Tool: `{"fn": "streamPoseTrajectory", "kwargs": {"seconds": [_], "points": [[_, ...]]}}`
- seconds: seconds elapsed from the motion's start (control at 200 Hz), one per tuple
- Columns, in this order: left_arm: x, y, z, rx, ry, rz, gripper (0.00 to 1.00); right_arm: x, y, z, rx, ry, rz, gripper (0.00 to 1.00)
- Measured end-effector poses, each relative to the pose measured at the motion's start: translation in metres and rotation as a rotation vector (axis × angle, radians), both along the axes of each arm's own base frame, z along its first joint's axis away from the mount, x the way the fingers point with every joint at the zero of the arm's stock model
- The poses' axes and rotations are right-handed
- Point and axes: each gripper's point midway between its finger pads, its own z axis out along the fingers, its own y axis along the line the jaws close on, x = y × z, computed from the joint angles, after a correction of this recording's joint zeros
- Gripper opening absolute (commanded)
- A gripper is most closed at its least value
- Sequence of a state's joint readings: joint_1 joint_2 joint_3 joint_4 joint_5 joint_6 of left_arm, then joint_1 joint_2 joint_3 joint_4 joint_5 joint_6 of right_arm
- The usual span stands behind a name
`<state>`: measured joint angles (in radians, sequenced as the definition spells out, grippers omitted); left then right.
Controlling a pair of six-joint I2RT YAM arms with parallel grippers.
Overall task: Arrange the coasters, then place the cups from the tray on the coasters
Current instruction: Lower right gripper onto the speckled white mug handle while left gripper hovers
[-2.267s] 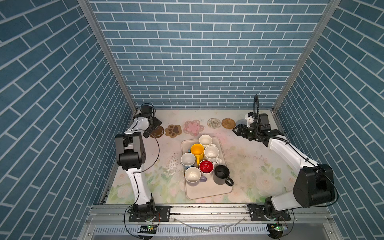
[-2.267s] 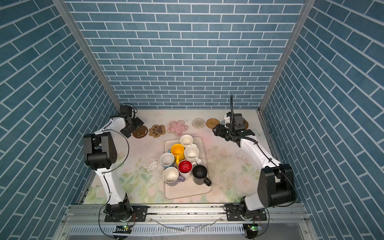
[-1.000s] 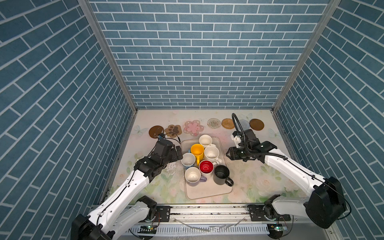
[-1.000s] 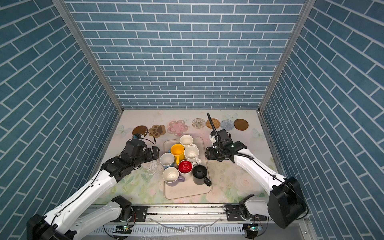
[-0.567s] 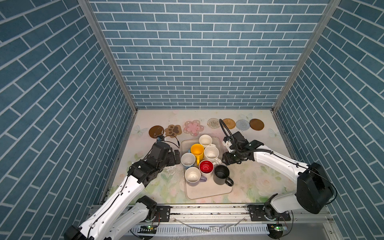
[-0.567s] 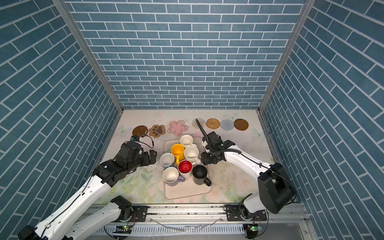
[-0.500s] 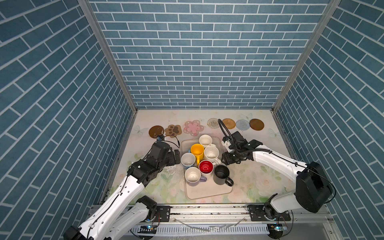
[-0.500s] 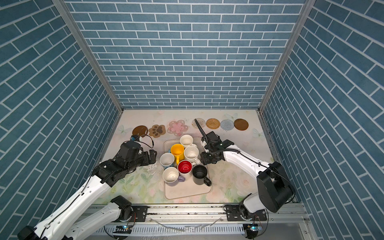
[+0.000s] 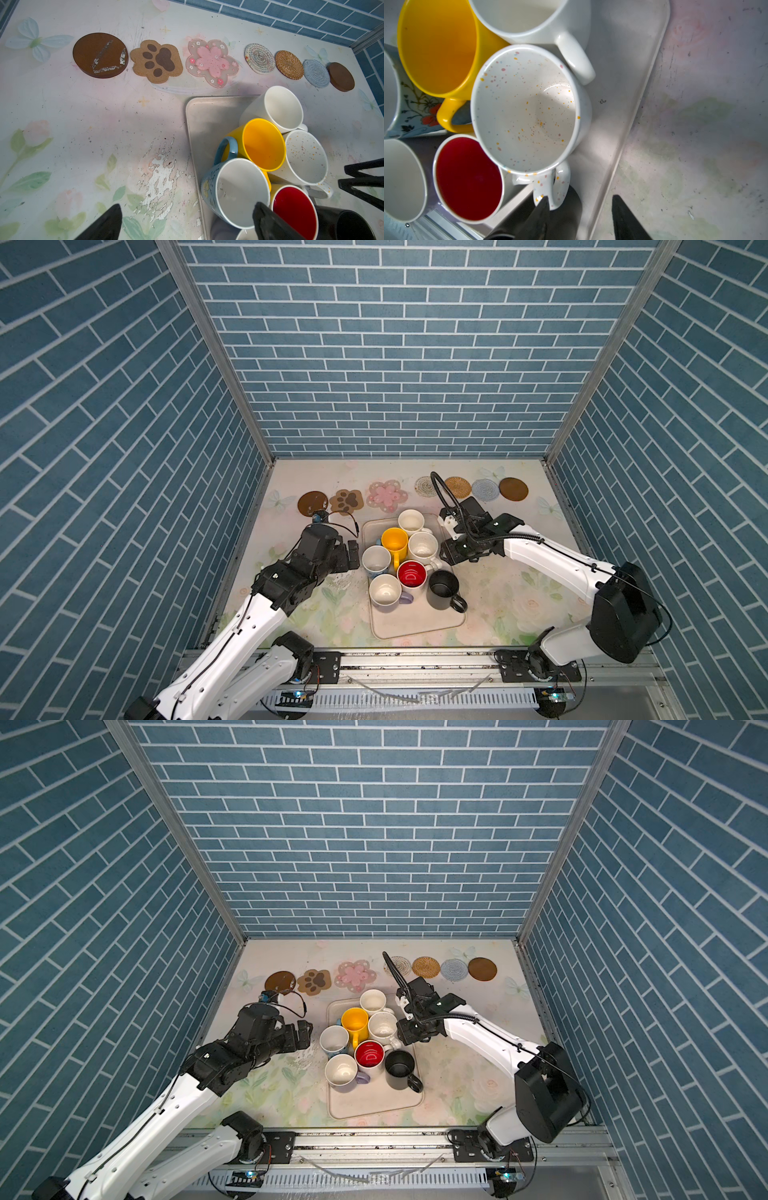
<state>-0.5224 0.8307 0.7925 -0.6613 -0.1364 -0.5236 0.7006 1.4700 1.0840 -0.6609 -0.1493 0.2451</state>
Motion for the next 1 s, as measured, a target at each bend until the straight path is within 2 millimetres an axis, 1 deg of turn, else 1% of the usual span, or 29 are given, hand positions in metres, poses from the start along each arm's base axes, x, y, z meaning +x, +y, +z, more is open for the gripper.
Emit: {"fn": "streamPoseTrajectory", "kwargs": {"seconds": [0.23,0.455,0.595,0.675,0.79,1.0], "points": [[0.006,-0.003,-0.003,0.02,0.02,-0.006,0.99,-0.006,0.003,0.0,-0.008,0.002,0.028,0.44],[0.01,-0.006,-0.008,0.031,0.039,-0.012,0.99,-0.007,0.012,0.003,0.01,-0.012,0.045,0.48],[0.01,-0.007,-0.008,0.03,0.038,-0.013,0.99,-0.007,0.018,0.004,0.024,-0.026,0.056,0.49],[0.01,-0.008,-0.007,0.029,0.035,-0.016,0.99,-0.007,0.02,0.001,0.021,-0.024,0.062,0.49],[0.009,-0.008,-0.005,0.025,0.028,-0.018,0.99,-0.006,0.024,-0.008,0.006,-0.011,0.068,0.48],[0.009,-0.009,-0.004,0.024,0.027,-0.02,0.99,-0.006,0.024,-0.021,-0.016,-0.003,0.07,0.46]]}}
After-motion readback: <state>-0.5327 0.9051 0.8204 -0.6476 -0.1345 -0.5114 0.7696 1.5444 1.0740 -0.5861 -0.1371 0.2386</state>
